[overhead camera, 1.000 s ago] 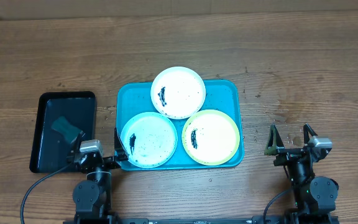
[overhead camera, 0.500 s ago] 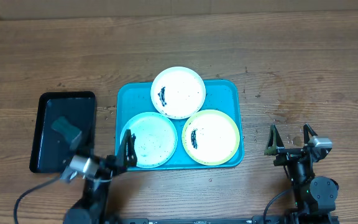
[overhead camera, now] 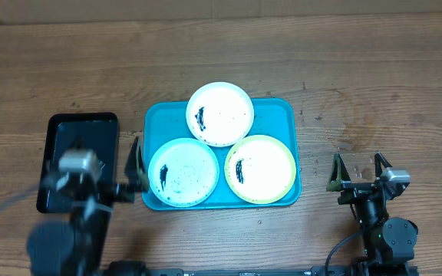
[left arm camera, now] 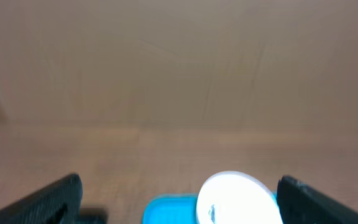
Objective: Clean dirty plates on tray and stack at the side
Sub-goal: 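Move the left gripper over the black water tray toward the sponge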
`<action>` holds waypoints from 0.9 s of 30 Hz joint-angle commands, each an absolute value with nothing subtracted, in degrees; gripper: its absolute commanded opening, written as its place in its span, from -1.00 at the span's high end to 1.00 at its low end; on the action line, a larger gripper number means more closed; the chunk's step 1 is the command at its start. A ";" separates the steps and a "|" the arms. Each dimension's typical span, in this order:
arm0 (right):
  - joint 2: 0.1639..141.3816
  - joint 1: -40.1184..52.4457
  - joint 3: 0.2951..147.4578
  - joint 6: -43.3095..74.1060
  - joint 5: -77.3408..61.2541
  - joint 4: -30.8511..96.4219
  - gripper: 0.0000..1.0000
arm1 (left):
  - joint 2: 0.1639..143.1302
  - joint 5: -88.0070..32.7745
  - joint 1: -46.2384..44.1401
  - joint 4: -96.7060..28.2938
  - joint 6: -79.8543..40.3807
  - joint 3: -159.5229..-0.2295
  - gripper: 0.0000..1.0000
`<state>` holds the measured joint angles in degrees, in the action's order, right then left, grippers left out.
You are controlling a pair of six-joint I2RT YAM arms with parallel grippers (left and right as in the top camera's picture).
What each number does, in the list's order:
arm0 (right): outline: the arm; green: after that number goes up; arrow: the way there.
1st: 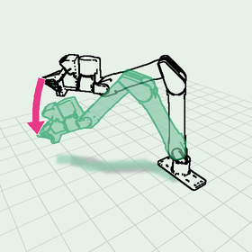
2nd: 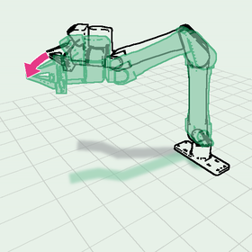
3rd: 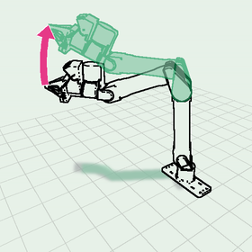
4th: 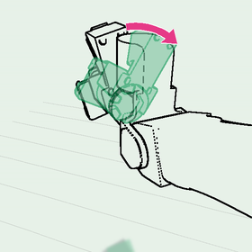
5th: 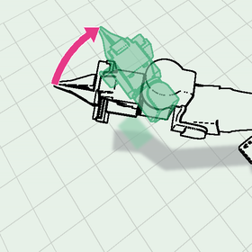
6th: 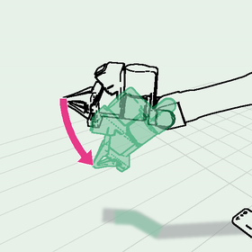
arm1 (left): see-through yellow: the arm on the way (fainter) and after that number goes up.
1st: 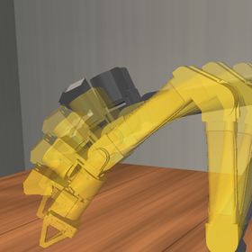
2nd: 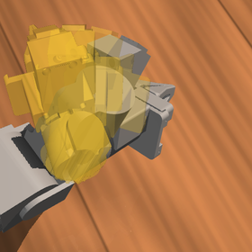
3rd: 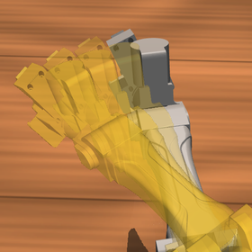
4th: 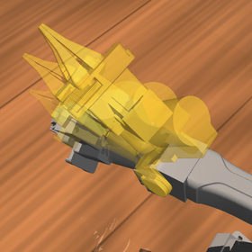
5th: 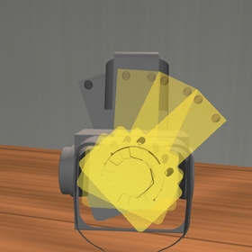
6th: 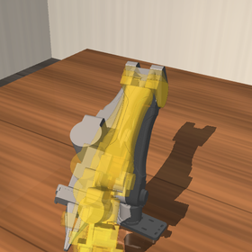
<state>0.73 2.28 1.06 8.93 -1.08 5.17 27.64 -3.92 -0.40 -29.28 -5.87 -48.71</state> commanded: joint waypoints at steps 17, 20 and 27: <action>0.16 2.17 0.47 8.51 -0.71 4.84 -1.00 | 73.97 -2.39 10.46 -54.96 -7.33 -72.64 -1.00; 0.16 2.17 0.47 8.51 -0.73 4.84 -1.00 | 78.37 4.23 13.58 -54.50 -16.34 -72.64 -0.99; 0.16 2.17 0.47 8.51 -0.71 4.84 -1.00 | 87.92 6.59 19.73 -54.30 -28.84 -72.58 -1.00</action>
<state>0.73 2.28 1.06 8.93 -1.06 5.15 84.84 4.21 18.41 -54.24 -22.65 -71.77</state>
